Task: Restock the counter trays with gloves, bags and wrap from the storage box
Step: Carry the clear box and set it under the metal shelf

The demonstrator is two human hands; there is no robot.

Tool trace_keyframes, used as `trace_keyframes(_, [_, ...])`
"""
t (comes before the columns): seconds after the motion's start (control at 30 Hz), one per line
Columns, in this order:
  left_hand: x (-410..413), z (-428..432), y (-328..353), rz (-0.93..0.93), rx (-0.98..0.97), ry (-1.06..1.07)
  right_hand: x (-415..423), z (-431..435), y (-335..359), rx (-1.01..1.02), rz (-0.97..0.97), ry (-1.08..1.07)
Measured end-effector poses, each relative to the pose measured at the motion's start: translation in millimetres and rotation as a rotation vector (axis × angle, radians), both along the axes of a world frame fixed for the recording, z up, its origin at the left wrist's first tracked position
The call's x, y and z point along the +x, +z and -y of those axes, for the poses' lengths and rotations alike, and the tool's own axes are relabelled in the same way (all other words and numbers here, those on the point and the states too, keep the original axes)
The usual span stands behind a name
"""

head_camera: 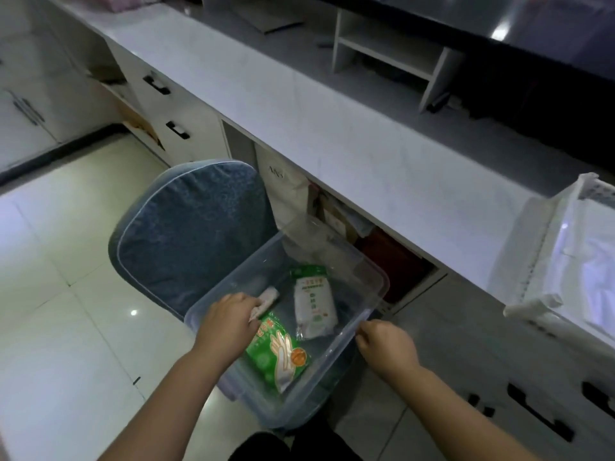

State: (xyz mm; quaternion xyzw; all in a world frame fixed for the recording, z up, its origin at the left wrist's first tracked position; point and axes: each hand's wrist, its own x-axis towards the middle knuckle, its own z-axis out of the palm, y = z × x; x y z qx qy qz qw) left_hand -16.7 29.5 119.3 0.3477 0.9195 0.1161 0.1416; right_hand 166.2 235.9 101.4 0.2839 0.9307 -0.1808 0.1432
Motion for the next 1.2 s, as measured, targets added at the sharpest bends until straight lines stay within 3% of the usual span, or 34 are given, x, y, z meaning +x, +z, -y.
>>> trace_keyframes(0.2, [-45.8, -15.5, -19.2, 0.097, -0.028, -0.002, -9.0, -0.8, -24.4, -0.142, 0.105, -0.185])
trace_keyframes(0.53, [-132.7, -39.8, -75.2, 0.246, -0.073, -0.146, -21.6, 33.0, -69.6, -0.174, 0.312, -0.536])
trace_keyframes(0.77, [-182.3, -50.0, -102.3, 0.385, -0.253, -0.21, -53.8, 66.8, -97.7, -0.449, 0.094, -1.192])
trace_keyframes(0.97, [-197.6, -63.1, -119.9, 0.448, -0.292, -0.221, -73.6, 74.9, -112.4, -0.687, -0.177, -1.526])
trace_keyframes(1.2, [-199.8, -66.6, -121.1, 0.425, -0.332, -0.216, -69.5, 86.5, -122.5, -0.688, -0.328, -1.754])
